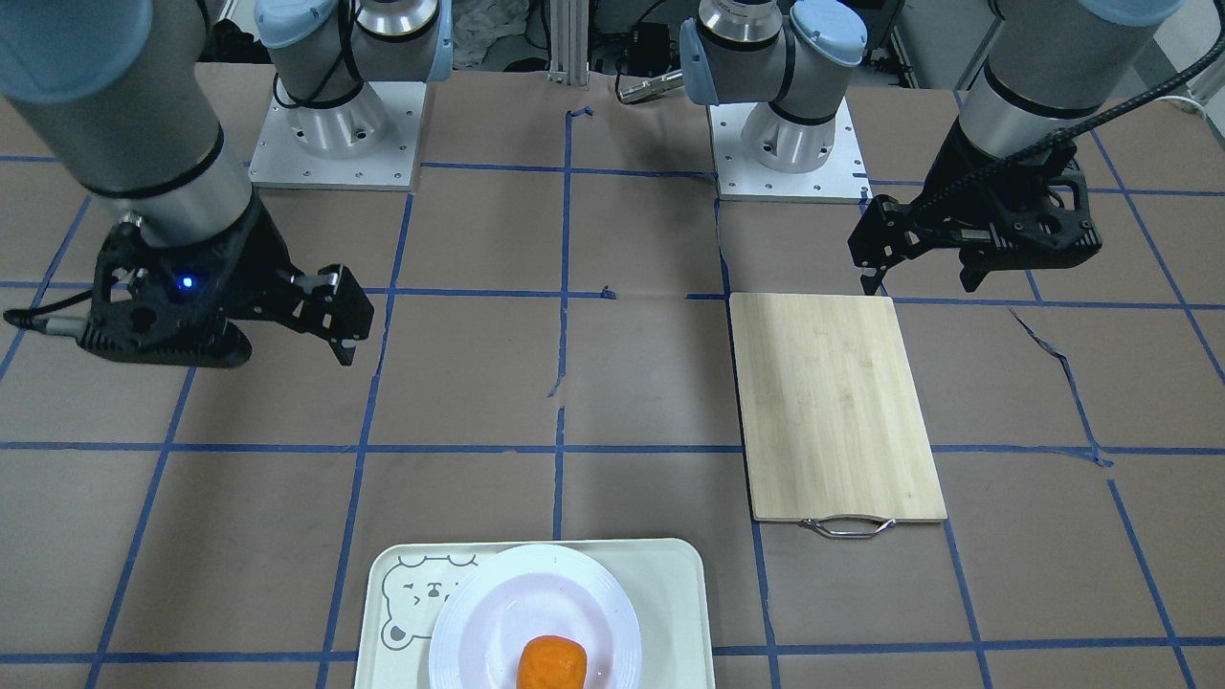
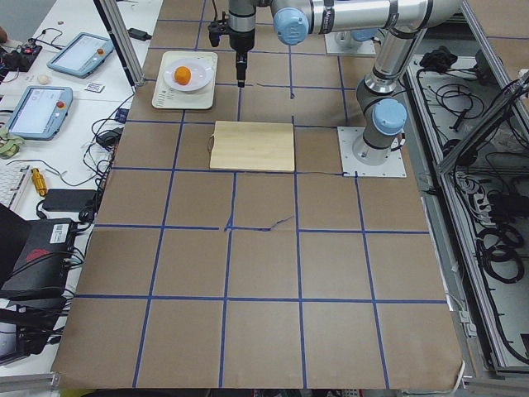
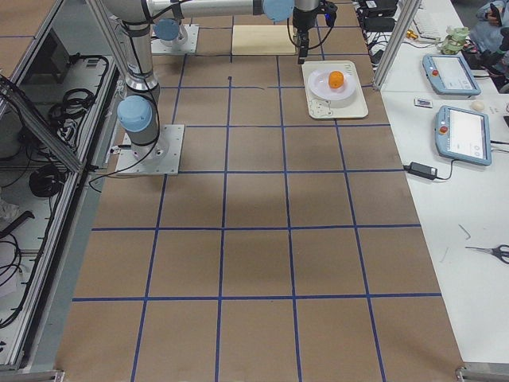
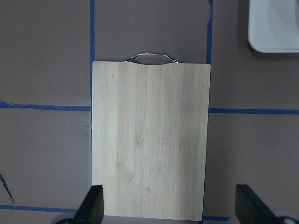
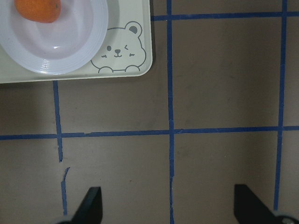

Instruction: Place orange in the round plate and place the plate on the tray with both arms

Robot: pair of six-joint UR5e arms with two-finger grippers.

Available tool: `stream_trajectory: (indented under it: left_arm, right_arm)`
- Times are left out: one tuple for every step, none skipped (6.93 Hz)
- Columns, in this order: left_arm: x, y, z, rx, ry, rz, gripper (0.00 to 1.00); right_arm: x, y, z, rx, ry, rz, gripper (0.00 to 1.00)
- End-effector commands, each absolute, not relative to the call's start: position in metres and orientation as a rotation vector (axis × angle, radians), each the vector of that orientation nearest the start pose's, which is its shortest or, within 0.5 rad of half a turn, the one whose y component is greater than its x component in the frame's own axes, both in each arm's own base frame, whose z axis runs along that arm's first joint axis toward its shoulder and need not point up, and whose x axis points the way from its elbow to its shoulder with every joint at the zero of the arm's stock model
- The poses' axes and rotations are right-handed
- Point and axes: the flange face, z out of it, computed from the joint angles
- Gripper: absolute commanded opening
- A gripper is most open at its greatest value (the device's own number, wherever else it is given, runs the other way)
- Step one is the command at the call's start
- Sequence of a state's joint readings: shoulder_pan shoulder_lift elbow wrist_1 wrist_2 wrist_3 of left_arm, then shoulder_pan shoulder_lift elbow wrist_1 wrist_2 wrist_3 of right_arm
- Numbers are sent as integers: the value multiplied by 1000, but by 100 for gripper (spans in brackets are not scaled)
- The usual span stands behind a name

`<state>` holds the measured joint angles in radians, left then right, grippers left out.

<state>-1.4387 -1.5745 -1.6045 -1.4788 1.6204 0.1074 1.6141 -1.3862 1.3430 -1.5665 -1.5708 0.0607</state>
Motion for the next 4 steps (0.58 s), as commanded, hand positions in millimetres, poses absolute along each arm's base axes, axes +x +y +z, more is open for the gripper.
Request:
stream_trajectory:
  left_arm:
    - [-62,-511,478,-40,3084,-73,100]
    - [-62,-511,478,-40,3084,-73,100]
    - [-62,-511,479,-40,3084,-75,100]
    - [-62,-511,479,-40,3084,-75,100]
  right_arm:
    - [154,-550,516,-30,3153,-78,100]
    - [158,-550,516,-45,3146,-78,100]
    - [156,-552,516,-43,3146,-87,100]
    - [148,-556,516,-22,3145,-101,100]
